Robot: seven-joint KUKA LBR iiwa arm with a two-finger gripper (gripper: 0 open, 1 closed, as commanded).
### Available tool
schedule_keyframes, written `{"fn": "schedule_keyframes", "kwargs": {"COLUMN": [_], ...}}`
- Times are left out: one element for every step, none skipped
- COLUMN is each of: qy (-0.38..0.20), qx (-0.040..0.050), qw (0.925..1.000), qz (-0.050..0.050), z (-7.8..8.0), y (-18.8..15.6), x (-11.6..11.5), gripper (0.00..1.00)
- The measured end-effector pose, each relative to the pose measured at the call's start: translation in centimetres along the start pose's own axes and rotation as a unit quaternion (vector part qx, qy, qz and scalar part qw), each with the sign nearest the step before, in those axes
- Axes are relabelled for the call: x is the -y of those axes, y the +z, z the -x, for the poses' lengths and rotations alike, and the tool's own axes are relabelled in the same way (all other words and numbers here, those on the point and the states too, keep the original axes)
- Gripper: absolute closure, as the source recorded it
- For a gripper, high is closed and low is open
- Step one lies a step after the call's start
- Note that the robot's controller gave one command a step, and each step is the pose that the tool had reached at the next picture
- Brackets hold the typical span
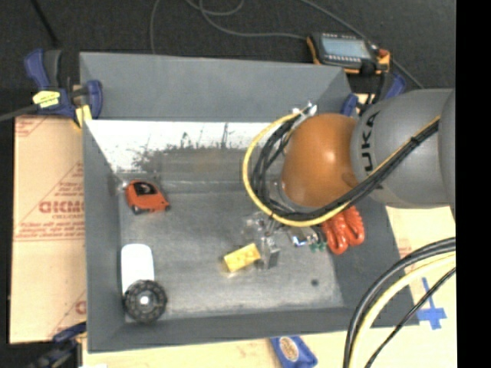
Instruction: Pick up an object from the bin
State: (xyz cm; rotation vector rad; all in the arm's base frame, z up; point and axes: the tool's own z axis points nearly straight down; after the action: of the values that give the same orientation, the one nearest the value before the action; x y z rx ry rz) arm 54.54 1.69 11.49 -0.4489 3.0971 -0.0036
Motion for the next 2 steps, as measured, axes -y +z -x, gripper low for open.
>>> {"fn": "schedule_keyframes", "kwargs": {"qy": [-0.001,-0.002], "qx": [-0.0056,-0.0058], "qw": [1.0000,1.0000], "qz": [0.002,0.002], "z": [-0.3,1.9], "y": [2.3,-2.1], "x": [0.1,1.7], "gripper": [1.00,1.00]}}
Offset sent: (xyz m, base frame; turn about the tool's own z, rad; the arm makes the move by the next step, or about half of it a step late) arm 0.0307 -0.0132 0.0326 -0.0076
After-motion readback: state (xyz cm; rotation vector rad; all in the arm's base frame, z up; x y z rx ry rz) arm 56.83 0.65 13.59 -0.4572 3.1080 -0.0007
